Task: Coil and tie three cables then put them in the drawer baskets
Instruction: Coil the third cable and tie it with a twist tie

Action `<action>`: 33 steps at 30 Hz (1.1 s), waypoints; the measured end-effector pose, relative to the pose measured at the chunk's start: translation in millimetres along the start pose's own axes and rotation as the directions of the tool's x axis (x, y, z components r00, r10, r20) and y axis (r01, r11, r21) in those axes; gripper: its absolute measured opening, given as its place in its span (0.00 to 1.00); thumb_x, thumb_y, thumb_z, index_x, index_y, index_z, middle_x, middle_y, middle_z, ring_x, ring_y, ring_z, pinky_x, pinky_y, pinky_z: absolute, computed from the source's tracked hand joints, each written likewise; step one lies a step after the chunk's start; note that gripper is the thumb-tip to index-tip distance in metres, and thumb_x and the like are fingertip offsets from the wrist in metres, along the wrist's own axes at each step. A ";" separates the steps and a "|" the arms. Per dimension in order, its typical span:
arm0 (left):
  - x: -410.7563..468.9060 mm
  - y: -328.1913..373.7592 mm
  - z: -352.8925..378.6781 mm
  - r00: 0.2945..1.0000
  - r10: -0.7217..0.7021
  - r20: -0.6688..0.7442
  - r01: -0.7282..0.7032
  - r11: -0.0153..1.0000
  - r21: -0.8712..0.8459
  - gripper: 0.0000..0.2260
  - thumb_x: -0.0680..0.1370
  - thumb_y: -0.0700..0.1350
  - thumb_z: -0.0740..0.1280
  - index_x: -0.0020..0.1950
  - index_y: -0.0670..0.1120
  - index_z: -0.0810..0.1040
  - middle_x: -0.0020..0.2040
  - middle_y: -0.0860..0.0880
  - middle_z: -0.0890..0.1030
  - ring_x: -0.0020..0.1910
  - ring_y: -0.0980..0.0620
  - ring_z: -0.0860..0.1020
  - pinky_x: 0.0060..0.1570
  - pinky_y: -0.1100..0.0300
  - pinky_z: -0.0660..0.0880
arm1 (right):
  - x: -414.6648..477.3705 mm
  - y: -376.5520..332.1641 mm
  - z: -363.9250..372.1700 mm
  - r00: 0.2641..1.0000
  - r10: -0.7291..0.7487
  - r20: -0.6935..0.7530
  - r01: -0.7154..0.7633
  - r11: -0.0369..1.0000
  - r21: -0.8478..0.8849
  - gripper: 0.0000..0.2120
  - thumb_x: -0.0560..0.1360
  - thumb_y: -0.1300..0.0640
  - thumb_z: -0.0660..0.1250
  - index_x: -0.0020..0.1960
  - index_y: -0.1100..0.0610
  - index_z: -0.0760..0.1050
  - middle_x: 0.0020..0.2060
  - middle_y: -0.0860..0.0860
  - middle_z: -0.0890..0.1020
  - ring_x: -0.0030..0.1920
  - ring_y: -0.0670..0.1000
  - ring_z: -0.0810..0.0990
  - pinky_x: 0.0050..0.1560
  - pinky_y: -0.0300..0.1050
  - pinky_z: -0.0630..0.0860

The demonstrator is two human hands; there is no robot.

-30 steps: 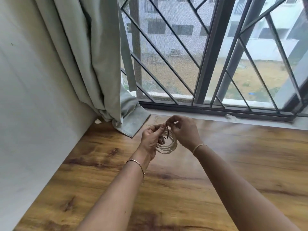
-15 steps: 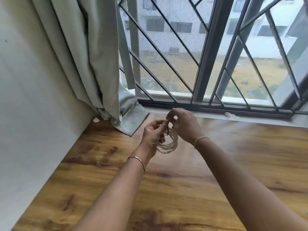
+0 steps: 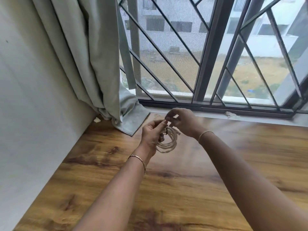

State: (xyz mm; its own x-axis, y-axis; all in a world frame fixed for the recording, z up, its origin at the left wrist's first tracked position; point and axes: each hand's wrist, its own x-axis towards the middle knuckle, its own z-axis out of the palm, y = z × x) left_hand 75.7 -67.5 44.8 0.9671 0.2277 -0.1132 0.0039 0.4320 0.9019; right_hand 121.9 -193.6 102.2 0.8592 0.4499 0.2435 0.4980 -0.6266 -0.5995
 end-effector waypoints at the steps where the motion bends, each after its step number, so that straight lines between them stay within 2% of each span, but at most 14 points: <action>1: -0.1 0.7 -0.2 1.000 -0.001 -0.008 0.001 1.000 0.001 0.02 0.75 0.40 0.70 0.45 0.42 0.79 0.28 0.49 0.76 0.19 0.58 0.66 0.20 0.66 0.63 | -0.2 0.3 0.9 1.000 -0.004 -0.006 0.004 1.000 0.008 0.02 0.75 0.59 0.69 0.44 0.53 0.80 0.41 0.47 0.83 0.37 0.46 0.83 0.44 0.50 0.80; 6: 0.1 3.5 1.5 1.000 -0.011 -0.004 0.011 1.000 -0.012 0.02 0.76 0.40 0.70 0.44 0.41 0.78 0.25 0.51 0.74 0.19 0.58 0.65 0.20 0.66 0.63 | -1.0 2.5 5.0 0.998 -0.015 -0.056 0.013 0.999 -0.044 0.04 0.73 0.63 0.69 0.45 0.55 0.80 0.42 0.49 0.84 0.42 0.50 0.82 0.47 0.53 0.80; 11: 2.7 4.4 0.3 1.000 -0.018 -0.008 0.018 1.000 -0.023 0.04 0.76 0.40 0.69 0.43 0.41 0.78 0.25 0.50 0.74 0.19 0.58 0.65 0.19 0.67 0.63 | -1.7 0.6 4.9 0.995 -0.086 -0.040 0.079 0.985 -0.155 0.04 0.74 0.62 0.68 0.47 0.56 0.80 0.44 0.51 0.83 0.44 0.51 0.80 0.47 0.52 0.79; 14: 3.3 4.5 1.0 1.000 -0.010 0.001 0.010 1.000 -0.028 0.04 0.76 0.39 0.69 0.42 0.42 0.76 0.25 0.50 0.73 0.18 0.58 0.65 0.19 0.67 0.62 | -3.1 -3.7 4.8 0.990 -0.136 -0.028 0.124 0.957 -0.263 0.04 0.76 0.62 0.64 0.48 0.56 0.78 0.45 0.52 0.81 0.43 0.51 0.77 0.44 0.47 0.76; 19: 3.9 4.7 2.0 1.000 -0.009 0.002 0.009 0.999 -0.037 0.03 0.77 0.37 0.67 0.44 0.43 0.75 0.23 0.53 0.74 0.17 0.58 0.64 0.18 0.68 0.61 | -2.2 -11.2 7.9 0.991 -0.127 -0.050 0.103 0.934 -0.342 0.04 0.76 0.62 0.60 0.50 0.57 0.73 0.46 0.53 0.78 0.41 0.55 0.77 0.41 0.51 0.76; 24: 1.8 3.9 3.2 1.000 0.012 0.016 -0.012 1.000 0.023 0.03 0.75 0.36 0.69 0.45 0.42 0.76 0.26 0.52 0.76 0.18 0.57 0.65 0.19 0.67 0.62 | 4.5 -9.7 3.2 0.988 -0.096 -0.122 0.051 0.944 -0.327 0.06 0.77 0.65 0.56 0.51 0.57 0.69 0.44 0.53 0.74 0.38 0.54 0.73 0.39 0.50 0.72; 31: -1.6 5.3 8.0 0.998 0.030 0.058 -0.035 0.994 0.099 0.04 0.75 0.39 0.69 0.41 0.43 0.77 0.25 0.52 0.74 0.19 0.56 0.67 0.23 0.64 0.65 | 17.2 3.0 0.9 0.986 0.034 -0.163 -0.080 0.957 -0.279 0.05 0.77 0.65 0.58 0.48 0.56 0.68 0.43 0.52 0.74 0.40 0.53 0.75 0.42 0.51 0.76; 33: -2.0 3.7 6.8 0.998 0.028 0.052 -0.034 0.992 0.121 0.05 0.75 0.39 0.69 0.40 0.43 0.78 0.26 0.51 0.74 0.20 0.56 0.66 0.24 0.63 0.65 | 17.5 4.4 5.1 0.979 0.125 -0.161 -0.146 0.982 -0.124 0.04 0.78 0.64 0.59 0.49 0.57 0.70 0.43 0.53 0.76 0.39 0.53 0.78 0.42 0.52 0.79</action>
State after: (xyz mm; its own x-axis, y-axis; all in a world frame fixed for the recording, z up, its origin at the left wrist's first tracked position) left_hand 75.5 -72.2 51.2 0.9788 0.1941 -0.0660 0.0015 0.3152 0.9490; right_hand 138.5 -185.2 100.0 0.9223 0.2597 0.2863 0.3782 -0.7593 -0.5295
